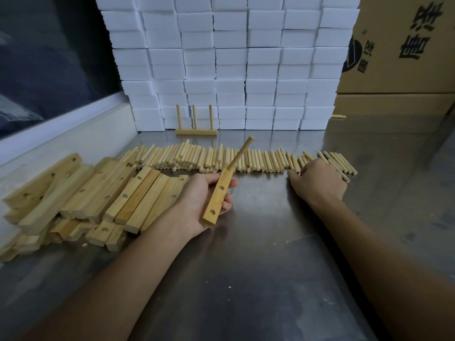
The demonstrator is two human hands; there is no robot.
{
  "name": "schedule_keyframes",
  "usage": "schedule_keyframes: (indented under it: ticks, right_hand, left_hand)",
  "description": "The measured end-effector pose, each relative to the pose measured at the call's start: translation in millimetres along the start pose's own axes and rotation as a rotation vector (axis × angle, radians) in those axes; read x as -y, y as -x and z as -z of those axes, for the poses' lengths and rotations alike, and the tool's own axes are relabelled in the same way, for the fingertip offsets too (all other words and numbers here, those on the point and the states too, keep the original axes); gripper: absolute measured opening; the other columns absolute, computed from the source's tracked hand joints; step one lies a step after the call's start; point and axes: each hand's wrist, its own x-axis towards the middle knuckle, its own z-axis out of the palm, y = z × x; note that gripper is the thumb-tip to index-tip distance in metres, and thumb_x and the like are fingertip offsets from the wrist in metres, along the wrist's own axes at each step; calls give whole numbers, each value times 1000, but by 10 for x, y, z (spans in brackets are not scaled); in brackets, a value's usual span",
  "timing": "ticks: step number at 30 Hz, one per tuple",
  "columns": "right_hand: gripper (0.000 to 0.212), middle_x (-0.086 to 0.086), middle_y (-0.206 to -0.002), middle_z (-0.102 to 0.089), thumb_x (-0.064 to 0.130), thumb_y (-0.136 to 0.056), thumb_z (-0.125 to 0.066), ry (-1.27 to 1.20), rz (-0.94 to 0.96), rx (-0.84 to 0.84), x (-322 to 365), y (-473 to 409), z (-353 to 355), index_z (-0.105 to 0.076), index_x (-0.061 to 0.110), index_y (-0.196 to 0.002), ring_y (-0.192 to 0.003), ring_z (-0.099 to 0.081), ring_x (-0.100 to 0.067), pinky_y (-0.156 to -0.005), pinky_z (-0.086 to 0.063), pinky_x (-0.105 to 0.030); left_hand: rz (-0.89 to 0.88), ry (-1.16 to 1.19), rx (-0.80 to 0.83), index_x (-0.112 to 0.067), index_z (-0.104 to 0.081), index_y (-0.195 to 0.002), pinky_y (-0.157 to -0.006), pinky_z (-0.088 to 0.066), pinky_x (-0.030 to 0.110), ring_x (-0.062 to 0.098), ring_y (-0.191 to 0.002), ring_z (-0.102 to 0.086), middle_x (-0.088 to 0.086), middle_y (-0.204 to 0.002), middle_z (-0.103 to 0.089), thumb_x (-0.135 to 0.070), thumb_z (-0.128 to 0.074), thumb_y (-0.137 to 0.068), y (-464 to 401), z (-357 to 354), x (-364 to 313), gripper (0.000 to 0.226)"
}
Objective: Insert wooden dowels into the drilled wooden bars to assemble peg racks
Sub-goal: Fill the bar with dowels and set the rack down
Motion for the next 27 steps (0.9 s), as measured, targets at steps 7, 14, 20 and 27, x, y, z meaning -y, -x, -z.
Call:
schedule_keyframes:
  ticks: [7,14,20,27]
  right_hand:
    - [22,-7,-65,-64,26,-84,-63,-87,-11,7,-38,-10,51,-66,10,-70,-63,-62,-26,-63,-53,-34]
    - [15,4,-80,-59,32,-88,-58,-428,-4,-252,-16,127,354,-58,17,-90,-77,-54,-19,-71,-42,-34]
    - [14,-7,-81,-74,16,-98,-48,-1233,-155,93,250,244,536,-55,8,-107,-79,-73,-22,-71,-58,-34]
    - [19,1,-68,-48,26,-104,-49,-1454,-147,415,327,371,496,-62,12,-102,-45,-35,-8,-41,-25,-20]
  left_hand:
    - [-8,-11,-1,2,-63,-109,-39,-43,21,13,-46,-53,11,-84,-71,-12,-44,-100,3,5,-5,25]
    - [-17,-17,-21,2,-63,-109,-40,-43,20,12,-47,-53,11,-84,-71,-12,-45,-100,2,13,-13,25]
    - [-16,-18,-21,3,-63,-110,-39,-43,20,12,-47,-53,10,-81,-72,-13,-45,-100,12,10,-11,26]
    - [-17,-3,-15,2,-63,-111,-39,-43,20,12,-46,-53,10,-79,-73,-13,-44,-100,25,19,-15,26]
